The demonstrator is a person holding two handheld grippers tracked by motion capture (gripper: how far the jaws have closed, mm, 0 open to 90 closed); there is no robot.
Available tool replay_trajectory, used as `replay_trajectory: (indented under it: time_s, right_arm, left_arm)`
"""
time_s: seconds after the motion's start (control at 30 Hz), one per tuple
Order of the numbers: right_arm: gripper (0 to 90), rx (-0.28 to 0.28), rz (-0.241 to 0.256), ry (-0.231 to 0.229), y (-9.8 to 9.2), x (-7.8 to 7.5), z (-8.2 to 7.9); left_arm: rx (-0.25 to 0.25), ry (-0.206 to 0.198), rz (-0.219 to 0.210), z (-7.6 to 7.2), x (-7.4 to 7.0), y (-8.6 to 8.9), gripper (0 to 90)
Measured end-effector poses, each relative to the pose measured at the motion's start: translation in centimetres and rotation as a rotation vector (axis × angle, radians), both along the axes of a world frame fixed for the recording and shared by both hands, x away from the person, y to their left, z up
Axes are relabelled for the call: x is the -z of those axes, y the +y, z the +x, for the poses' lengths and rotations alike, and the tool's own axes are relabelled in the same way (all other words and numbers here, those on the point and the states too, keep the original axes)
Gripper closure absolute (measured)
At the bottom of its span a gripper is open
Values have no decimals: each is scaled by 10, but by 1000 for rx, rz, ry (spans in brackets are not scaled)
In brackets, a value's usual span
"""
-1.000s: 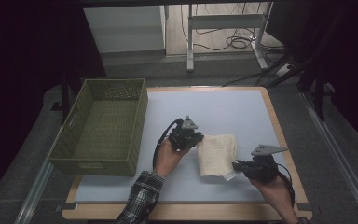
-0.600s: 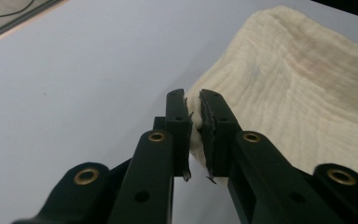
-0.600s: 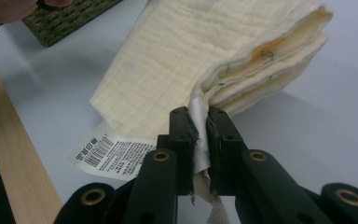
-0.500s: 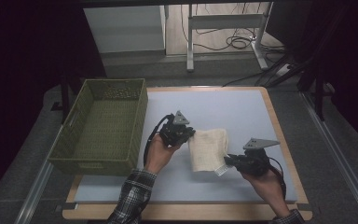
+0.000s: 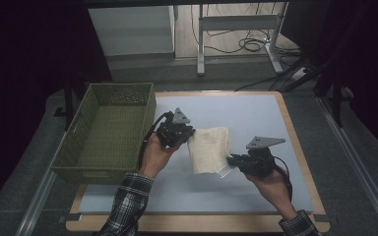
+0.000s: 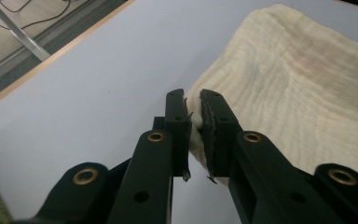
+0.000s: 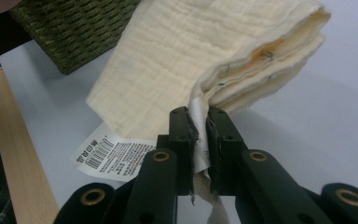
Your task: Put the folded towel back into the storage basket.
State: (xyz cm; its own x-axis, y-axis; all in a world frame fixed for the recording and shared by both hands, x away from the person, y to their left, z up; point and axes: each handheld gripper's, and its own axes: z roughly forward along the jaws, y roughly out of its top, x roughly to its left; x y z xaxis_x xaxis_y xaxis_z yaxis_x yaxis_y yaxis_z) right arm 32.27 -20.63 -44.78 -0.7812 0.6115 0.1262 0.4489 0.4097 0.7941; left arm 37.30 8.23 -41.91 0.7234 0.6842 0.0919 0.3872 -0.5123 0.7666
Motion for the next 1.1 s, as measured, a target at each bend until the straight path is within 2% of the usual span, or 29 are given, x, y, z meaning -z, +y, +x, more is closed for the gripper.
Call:
replay_trajectory:
  time_s: [0.33, 0.43, 0.47, 0.73, 0.9, 1.1]
  right_arm:
    - [813, -24, 13, -6, 22, -7, 8]
    - [813, -26, 12, -10, 26, -9, 10]
    - [812, -29, 14, -14, 31, -10, 11]
    - [812, -48, 23, -20, 48, -14, 16]
    - [812, -65, 25, -27, 65, -17, 20]
    - [812, -83, 34, -29, 80, -22, 25]
  left_arm:
    - [-31, -19, 24, -1, -11, 23, 817]
    - [-44, -24, 15, -2, -13, 27, 817]
    - [-46, -27, 31, -3, -15, 33, 817]
    - [-78, -32, 32, -6, -17, 51, 815]
    - [-110, -54, 57, -9, -22, 69, 815]
    - [-139, -65, 59, -10, -28, 86, 818]
